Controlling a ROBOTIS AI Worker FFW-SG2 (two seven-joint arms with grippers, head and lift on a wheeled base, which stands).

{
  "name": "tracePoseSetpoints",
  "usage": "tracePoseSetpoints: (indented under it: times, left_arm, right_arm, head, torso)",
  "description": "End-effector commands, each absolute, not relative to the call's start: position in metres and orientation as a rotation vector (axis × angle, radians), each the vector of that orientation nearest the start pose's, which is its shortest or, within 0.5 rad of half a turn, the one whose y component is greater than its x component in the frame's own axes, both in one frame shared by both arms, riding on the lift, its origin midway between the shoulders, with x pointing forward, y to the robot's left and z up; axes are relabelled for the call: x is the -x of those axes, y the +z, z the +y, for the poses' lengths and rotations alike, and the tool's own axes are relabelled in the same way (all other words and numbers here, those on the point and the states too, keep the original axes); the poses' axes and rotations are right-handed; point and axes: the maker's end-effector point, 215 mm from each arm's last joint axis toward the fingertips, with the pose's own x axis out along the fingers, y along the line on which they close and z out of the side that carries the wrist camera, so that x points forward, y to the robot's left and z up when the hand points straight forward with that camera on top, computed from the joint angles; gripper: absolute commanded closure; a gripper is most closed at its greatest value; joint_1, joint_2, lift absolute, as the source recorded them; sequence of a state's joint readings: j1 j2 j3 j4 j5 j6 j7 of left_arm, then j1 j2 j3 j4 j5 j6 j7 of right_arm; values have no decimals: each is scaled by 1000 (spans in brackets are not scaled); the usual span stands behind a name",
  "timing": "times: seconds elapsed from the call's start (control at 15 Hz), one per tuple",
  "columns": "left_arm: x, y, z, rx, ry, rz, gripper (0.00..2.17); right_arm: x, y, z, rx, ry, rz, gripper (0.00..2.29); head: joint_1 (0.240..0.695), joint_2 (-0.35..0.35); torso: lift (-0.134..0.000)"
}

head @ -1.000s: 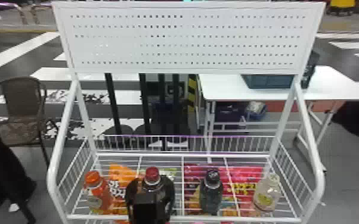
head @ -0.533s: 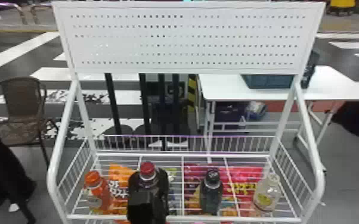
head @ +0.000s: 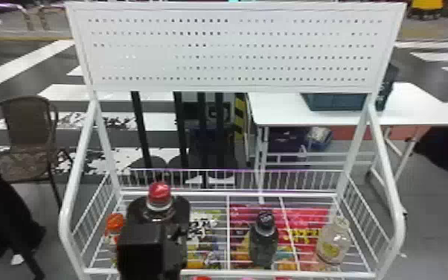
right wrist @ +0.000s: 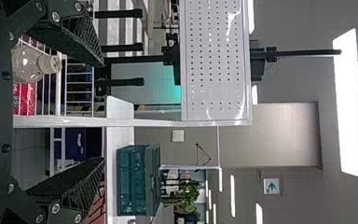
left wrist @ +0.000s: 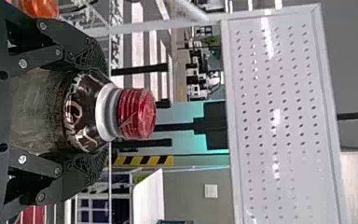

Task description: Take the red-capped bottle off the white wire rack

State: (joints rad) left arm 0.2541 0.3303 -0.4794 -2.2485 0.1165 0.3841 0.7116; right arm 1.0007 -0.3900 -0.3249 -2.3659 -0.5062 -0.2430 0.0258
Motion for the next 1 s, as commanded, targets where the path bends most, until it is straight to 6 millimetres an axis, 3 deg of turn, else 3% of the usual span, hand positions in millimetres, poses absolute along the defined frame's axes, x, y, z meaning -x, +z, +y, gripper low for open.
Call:
tracePoseSetpoints:
  times: [0.0,0.2,0.4,0.53,0.93]
  left_arm:
    - [-438,-239,190,-149,189,19,1052]
    - [-420,-222,247,-162,285,3,1055]
    - [-417,-231,280,-175,332,6,1052]
    - [-416,-230,289,-146,330,-5,1052]
    - [-414,-213,287,-142,307,-32,1052]
  right_arm:
    - [-337,-230,-332,-22,89,-83,174]
    - [-337,-230,-328,-23,96,-82,174]
    - [-335,-226,-324,-23,104,-87,174]
    - [-334,-225,-324,-20,106,-87,174]
    - [-333,-224,-324,-22,103,-87,174]
  head:
    - [499,0]
    - [499,0]
    - [499,0]
    - [499,0]
    - [499,0]
  torso:
    - [0]
    - [0]
    - [0]
    - [0]
    - [0]
